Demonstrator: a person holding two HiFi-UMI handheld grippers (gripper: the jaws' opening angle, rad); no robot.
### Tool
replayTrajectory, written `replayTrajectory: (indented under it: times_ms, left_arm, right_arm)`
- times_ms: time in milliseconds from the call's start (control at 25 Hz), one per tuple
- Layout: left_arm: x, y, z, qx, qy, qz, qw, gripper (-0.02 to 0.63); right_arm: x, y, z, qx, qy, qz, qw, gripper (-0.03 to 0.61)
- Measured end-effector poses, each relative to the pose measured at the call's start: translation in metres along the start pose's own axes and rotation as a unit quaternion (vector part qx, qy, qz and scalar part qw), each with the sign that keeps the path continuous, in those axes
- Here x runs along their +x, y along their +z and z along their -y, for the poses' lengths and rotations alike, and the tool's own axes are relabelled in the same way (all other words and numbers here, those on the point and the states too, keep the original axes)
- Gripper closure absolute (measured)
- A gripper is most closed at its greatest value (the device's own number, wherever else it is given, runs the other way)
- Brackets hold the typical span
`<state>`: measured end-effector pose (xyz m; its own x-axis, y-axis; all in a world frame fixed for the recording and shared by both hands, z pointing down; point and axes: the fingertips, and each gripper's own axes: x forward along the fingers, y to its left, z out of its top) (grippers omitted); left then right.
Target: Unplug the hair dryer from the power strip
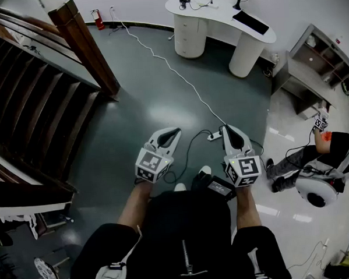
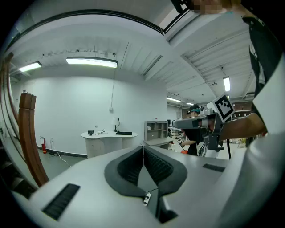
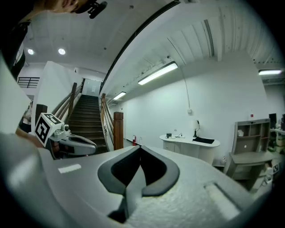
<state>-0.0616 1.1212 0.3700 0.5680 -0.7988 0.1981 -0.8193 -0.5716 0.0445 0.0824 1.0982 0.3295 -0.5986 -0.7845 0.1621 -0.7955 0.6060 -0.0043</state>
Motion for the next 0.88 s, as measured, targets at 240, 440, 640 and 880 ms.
replayTrajectory:
  times_ms: [240, 440, 640, 880]
  left_arm:
    - [0.004, -0.006, 0.005, 0.0, 0.001, -0.005, 1.0, 0.6]
    - [0.005, -0.004, 0.007, -0.001, 0.0, -0.003, 1.0, 0.6]
    - [0.012, -0.004, 0.01, -0.001, -0.006, 0.0, 1.0, 0.6]
    - [0.018, -0.006, 0.012, -0.001, -0.013, 0.0, 0.9999, 0.6]
  right_arm:
    - [0.002, -0.005, 0.004, -0.011, -0.01, -0.002, 1.0, 0.574]
    - [-0.003, -0.003, 0.008, 0.0, -0.018, 0.0, 1.0, 0.574]
    - [-0.01, -0.003, 0.015, 0.008, -0.024, 0.005, 1.0, 0.574]
    - [-0.015, -0.001, 0.022, 0.012, -0.034, 0.014, 0.999, 0.574]
